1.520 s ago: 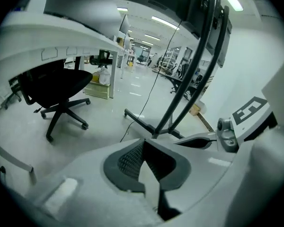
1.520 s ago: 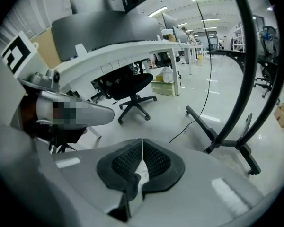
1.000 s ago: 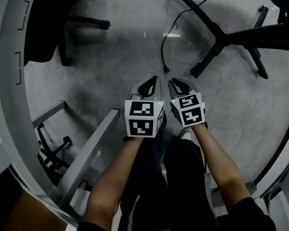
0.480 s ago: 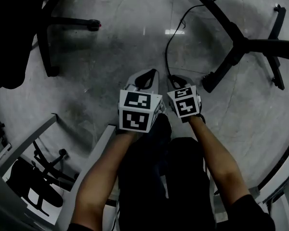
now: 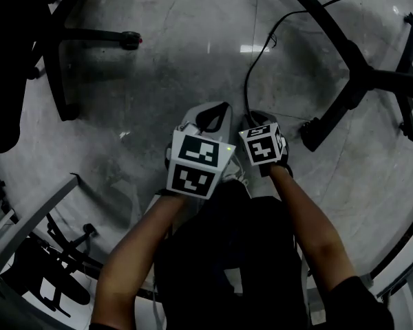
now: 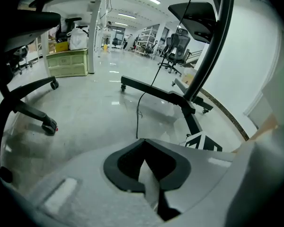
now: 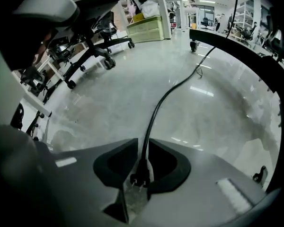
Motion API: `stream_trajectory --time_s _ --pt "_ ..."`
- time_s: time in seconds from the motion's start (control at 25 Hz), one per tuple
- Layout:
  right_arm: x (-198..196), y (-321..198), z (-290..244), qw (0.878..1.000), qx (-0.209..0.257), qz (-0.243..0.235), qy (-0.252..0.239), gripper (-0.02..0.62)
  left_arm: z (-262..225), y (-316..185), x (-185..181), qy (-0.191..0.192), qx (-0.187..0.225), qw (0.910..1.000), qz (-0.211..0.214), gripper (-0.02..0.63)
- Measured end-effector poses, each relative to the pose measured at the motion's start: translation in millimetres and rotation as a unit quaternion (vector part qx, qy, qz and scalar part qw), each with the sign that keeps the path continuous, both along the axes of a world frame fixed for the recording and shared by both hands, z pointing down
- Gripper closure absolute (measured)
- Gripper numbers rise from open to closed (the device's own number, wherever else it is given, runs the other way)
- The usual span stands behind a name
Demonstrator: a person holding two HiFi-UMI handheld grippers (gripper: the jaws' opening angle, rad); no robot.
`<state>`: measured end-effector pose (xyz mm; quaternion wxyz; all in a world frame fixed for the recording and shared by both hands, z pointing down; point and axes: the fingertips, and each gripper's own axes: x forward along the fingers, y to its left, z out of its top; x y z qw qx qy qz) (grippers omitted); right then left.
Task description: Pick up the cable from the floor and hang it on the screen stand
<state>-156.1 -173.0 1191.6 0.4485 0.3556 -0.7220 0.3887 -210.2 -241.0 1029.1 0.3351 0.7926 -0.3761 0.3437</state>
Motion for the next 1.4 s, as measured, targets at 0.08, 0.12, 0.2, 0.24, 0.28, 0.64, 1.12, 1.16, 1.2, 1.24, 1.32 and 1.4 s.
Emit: stream_trajectory --time_s 0.08,0.12,0.2,0.24,0.28,0.64,1.12,1.16,1.2,1.24,1.32,1.4 --pt "1.2 1.3 8.8 1.0 -0.013 0.002 0.013 0.528 2.5 -3.9 -2.5 0.003 0.0 1.0 -0.004 0.604" --pt "2.6 1.9 12.8 1.0 -0.019 0.0 0.022 0.535 3.2 -5.2 -4.1 0.003 0.0 1.0 -0.007 0.604" --pt "5.1 2.2 17.6 0.999 -0.021 -0.006 0.034 0.554 3.4 -6.5 -6.8 0.003 0.001 0.9999 -0.009 0.606" --pt "6.3 2.1 18.5 0.999 -0.02 -0.009 0.037 0.56 3.0 -7.0 -7.5 0.003 0.003 1.0 -0.009 0.604" --pt "7.6 2.1 19.1 0.999 -0.021 -0.011 0.038 0.566 2.3 -7.4 -7.8 0.003 0.006 0.9999 -0.008 0.606" --pt "7.9 4.5 -29.4 0.998 0.026 -0.05 0.027 0.577 -31.6 0.9 -12.2 0.003 0.004 0.9994 -0.035 0.604" --pt "49.4 40.7 -205.5 0.983 0.134 -0.121 0.044 0.577 -157.1 48.1 39.6 0.01 0.017 0.999 -0.041 0.604" --pt "54.0 41.2 -222.2 0.979 0.15 -0.132 0.049 0.577 -171.1 50.5 44.7 0.01 0.025 0.9989 -0.039 0.604" --pt "59.0 40.8 -239.8 0.974 0.167 -0.142 0.056 0.577 -186.1 52.1 49.5 0.011 0.033 0.9987 -0.038 0.604" --pt "64.1 40.1 -257.8 0.97 0.183 -0.149 0.062 0.577 -201.5 53.6 53.5 0.011 0.042 0.9984 -0.036 0.604" --pt "73.5 39.7 -294.6 0.961 0.212 -0.16 0.073 0.577 -232.4 57.6 58.5 0.006 0.062 0.9976 -0.032 0.605" --pt "82.6 41.7 -333.6 0.954 0.236 -0.165 0.078 0.577 -262.7 64.6 63.9 -0.002 0.077 0.9968 -0.022 0.604"
